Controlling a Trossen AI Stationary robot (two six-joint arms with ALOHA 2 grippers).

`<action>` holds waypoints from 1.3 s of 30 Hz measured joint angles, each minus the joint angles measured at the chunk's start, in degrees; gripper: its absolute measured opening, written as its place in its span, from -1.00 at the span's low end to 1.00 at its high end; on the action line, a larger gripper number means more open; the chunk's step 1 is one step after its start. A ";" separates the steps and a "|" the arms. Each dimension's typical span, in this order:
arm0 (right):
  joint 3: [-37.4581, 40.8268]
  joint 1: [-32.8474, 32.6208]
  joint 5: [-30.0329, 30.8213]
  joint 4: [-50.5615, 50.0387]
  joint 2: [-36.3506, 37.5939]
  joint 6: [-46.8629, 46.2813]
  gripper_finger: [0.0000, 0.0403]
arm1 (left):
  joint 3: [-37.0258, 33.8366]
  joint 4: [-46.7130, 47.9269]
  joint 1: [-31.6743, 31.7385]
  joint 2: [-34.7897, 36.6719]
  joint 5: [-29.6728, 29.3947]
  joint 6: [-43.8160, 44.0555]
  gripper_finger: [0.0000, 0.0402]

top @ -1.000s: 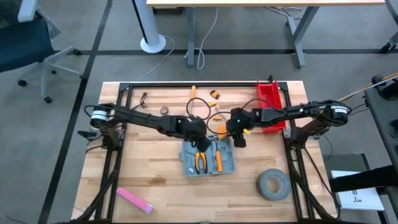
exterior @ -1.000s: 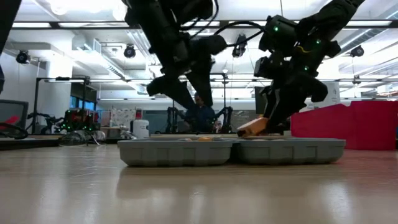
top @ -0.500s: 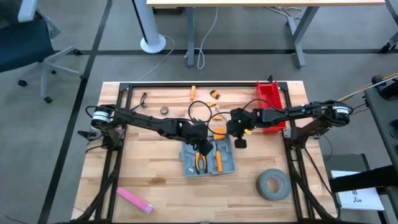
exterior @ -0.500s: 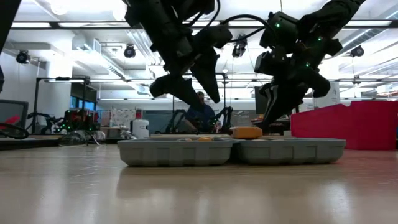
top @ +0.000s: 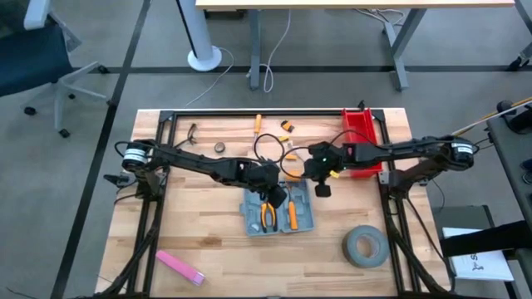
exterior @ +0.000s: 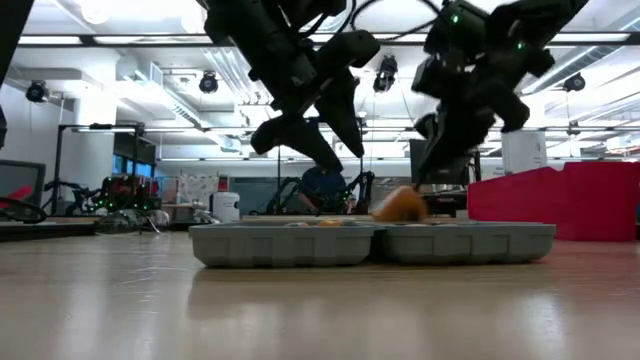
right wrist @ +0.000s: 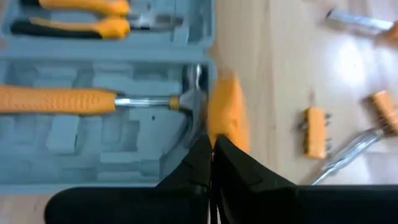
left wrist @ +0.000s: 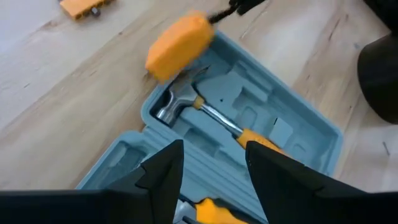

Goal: Prefit tool cases
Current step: Put the yellow measuring tape into the gray pre-fit tool case

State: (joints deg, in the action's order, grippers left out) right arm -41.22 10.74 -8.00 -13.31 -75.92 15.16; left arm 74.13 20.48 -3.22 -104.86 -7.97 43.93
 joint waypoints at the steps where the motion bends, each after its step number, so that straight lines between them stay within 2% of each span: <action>1: -0.41 0.00 -0.02 -0.29 0.85 -0.03 -1.00 | 0.00 -0.31 0.00 0.00 0.00 -0.26 -0.10; 10: -5.29 -0.02 -2.83 -5.56 4.13 -0.18 -1.00 | -0.02 -5.38 0.00 0.00 -4.43 -2.52 -0.05; 19: -9.55 -0.33 -2.94 -7.61 3.76 -2.21 -1.00 | -0.02 -10.37 -0.37 0.00 -4.57 -11.18 0.03; 25: -11.96 -0.39 -2.98 -8.02 3.76 -3.72 -1.00 | -0.02 -10.95 -0.35 -0.04 -5.04 -14.73 0.17; 33: -13.28 -0.39 -2.98 -7.41 3.76 -4.66 -1.00 | -0.02 -12.08 -0.35 -0.07 -6.64 -14.13 0.43; 39: -12.52 -0.77 -6.76 -8.65 2.64 -4.23 -1.00 | -0.02 -11.93 -0.35 -0.11 -6.60 -11.35 0.47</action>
State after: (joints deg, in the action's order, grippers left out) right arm -53.74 9.97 -14.76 -21.96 -73.28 10.93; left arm 74.11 8.56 -3.57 -104.97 -14.57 32.58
